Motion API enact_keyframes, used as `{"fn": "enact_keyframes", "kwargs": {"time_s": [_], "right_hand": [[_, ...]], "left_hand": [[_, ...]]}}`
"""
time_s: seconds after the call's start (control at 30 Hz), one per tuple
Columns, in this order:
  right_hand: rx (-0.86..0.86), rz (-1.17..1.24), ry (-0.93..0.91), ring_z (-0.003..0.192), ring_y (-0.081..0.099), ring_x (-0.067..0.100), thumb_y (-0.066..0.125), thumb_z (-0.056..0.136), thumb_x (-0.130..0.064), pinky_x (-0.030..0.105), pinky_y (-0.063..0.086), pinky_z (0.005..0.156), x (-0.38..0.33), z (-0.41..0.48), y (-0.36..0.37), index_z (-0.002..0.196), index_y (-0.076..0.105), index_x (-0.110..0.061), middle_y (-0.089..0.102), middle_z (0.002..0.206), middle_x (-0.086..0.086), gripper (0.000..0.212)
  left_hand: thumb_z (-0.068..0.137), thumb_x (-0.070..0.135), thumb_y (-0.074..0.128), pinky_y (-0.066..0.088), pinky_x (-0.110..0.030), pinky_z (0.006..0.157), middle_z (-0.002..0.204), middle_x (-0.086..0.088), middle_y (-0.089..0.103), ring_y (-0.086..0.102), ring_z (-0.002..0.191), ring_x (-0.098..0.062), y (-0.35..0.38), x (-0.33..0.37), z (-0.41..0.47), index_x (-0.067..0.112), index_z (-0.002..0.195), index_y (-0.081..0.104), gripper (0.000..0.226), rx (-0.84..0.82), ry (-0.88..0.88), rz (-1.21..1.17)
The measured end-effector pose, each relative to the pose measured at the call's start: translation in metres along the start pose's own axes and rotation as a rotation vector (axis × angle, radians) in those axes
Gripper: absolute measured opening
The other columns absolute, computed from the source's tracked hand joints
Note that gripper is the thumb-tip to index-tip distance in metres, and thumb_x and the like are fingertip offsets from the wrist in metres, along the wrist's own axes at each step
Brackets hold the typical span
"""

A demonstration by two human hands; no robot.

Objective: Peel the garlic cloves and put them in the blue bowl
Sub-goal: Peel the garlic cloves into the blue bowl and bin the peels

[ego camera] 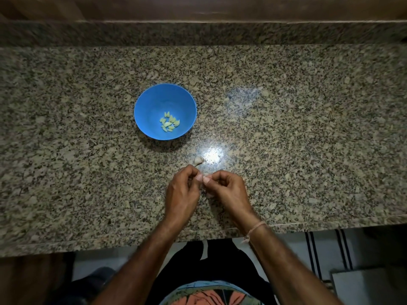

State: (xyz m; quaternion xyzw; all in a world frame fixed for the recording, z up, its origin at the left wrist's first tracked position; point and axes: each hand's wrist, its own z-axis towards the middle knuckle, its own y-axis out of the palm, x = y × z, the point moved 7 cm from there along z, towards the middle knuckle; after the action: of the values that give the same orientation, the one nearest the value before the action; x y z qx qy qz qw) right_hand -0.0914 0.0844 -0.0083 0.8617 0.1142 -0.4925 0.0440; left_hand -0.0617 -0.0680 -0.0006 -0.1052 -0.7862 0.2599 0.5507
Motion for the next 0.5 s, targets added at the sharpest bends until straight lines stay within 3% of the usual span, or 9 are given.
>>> {"fn": "enact_keyframes", "kwargs": {"time_s": [0.1,0.2,0.37,0.5], "right_hand": [[0.011,-0.288,-0.194,0.074,0.073,0.017,0.079,0.094,-0.025,0.038,0.064,0.068,-0.006,0.003,-0.001,0.089,0.075,-0.014,0.075,0.08,0.001,0.013],[0.026,-0.49,-0.358,0.069,0.068,0.012,0.077,0.095,-0.018,0.04,0.06,0.062,-0.011,0.002,0.001,0.086,0.073,-0.015,0.07,0.075,-0.006,0.01],[0.056,-0.187,-0.095,0.082,0.076,0.017,0.081,0.091,-0.02,0.043,0.065,0.079,0.005,0.006,-0.012,0.087,0.076,-0.012,0.078,0.084,0.001,0.01],[0.043,-0.176,-0.091,0.083,0.076,0.017,0.078,0.093,-0.022,0.04,0.065,0.081,0.005,0.002,-0.009,0.09,0.076,-0.012,0.078,0.086,0.002,0.011]], "left_hand": [[0.105,0.027,0.056,0.042,-0.033,0.065,0.084,0.012,0.06,0.057,0.078,-0.009,0.005,-0.003,0.001,0.026,0.09,0.055,0.015,-0.089,-0.017,0.064],[0.107,0.026,0.052,0.04,-0.031,0.064,0.081,0.008,0.061,0.055,0.074,-0.008,0.015,-0.01,0.0,0.023,0.09,0.057,0.018,-0.19,-0.119,-0.075],[0.105,0.025,0.059,0.038,-0.01,0.057,0.081,0.01,0.064,0.056,0.067,0.008,0.017,-0.006,-0.004,0.02,0.093,0.061,0.014,-0.116,-0.174,-0.167],[0.11,0.032,0.047,0.046,-0.03,0.068,0.095,0.002,0.066,0.062,0.086,-0.01,0.023,-0.004,-0.007,0.021,0.099,0.057,0.018,-0.127,-0.203,-0.106]]}}
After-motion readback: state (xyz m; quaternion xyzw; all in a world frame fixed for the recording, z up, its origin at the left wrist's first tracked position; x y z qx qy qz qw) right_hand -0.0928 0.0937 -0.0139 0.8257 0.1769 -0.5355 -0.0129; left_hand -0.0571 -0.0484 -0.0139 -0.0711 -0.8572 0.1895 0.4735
